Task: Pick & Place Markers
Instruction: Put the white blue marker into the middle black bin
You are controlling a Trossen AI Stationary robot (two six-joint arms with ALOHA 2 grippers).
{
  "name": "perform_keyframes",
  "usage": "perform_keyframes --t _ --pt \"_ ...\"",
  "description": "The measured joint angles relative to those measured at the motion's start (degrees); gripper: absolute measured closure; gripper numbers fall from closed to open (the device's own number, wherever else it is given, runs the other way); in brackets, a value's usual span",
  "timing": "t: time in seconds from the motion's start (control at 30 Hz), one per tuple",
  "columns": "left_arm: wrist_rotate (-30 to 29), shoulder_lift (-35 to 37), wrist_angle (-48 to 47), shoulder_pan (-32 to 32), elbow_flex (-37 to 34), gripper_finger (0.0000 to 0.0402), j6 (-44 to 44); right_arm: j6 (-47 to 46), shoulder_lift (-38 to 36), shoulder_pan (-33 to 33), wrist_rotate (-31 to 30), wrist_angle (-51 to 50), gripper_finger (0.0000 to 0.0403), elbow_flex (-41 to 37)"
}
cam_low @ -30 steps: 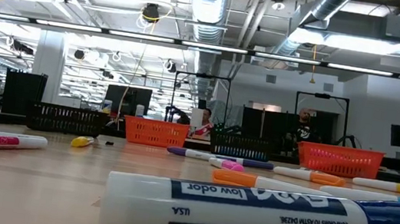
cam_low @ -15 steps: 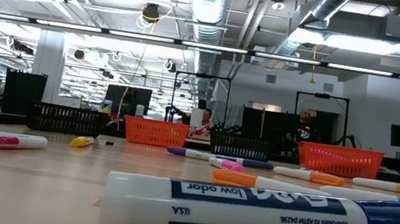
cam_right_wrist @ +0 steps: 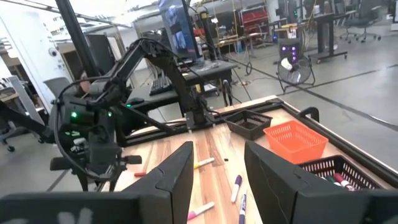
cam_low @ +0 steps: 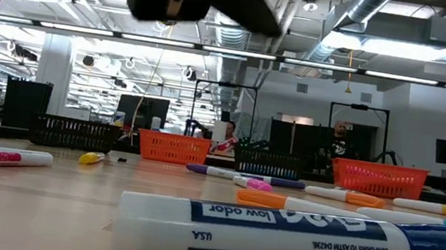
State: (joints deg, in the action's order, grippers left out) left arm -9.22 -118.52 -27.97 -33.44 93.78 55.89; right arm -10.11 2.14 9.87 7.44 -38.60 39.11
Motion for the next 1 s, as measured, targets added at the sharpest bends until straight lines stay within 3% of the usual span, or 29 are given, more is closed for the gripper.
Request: perform_keyframes --t 0.37,0.63,1.0 --pt "1.93 -6.27 -0.5 -0.65 0.04 0.0188 4.32 0.06 0.02 -0.01 0.02 0.02 0.027 0.0" --pt "-2.45 -5.77 -2.03 0.0 0.05 0.0188 4.62 0.02 0.0 0.0 0.02 0.04 0.0267 0.0" --pt "-3.74 -5.7 -0.55 -1.21 0.83 0.0188 3.19 0.0 0.01 -0.01 0.02 0.06 0.0267 0.0"
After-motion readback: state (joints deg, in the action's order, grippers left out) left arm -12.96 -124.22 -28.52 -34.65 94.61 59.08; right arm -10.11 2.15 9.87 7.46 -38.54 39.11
